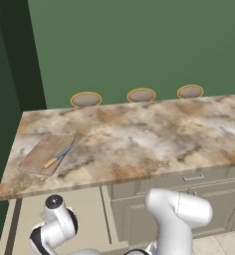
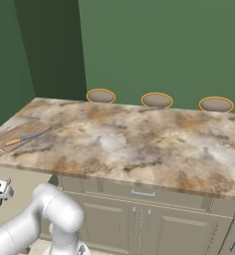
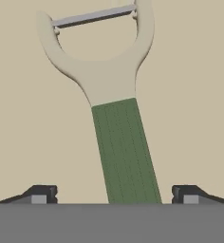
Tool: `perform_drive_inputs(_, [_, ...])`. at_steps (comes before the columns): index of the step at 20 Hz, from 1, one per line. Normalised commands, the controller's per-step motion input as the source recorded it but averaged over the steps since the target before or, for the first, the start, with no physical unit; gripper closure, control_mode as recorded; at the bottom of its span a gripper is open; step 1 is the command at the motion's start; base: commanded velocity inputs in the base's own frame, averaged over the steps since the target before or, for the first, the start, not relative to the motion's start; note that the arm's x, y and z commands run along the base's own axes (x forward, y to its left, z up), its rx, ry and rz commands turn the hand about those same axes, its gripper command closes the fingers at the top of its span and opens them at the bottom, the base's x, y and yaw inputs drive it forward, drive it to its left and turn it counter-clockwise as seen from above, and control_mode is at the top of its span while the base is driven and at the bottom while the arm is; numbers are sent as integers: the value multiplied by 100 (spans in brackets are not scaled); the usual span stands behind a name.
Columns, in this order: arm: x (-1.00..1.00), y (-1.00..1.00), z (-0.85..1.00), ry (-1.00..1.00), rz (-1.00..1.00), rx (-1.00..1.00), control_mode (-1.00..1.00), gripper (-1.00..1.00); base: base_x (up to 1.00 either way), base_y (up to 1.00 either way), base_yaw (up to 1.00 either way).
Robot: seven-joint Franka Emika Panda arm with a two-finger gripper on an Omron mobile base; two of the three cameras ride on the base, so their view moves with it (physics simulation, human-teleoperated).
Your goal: Open the drawer on the left and place the cutting tools on the cutting board.
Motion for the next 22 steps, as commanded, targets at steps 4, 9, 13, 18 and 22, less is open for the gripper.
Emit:
perform_drive_inputs(4, [-2, 0, -3, 0, 0, 0, -100, 100, 0, 0, 0])
perform_drive_inputs(9, [-39, -3, 1, -5, 0, 2, -100, 100, 0, 0, 0])
perform_drive_inputs(13, [-49, -6, 48, -17, -7, 11, -100, 100, 0, 0, 0])
perform_drive_inputs(18, [-23, -1, 99, -18, -10, 12, -100, 100, 0, 0, 0])
perform_drive_inputs(22, [-3, 0, 100, -16, -13, 13, -100, 100, 0, 0, 0])
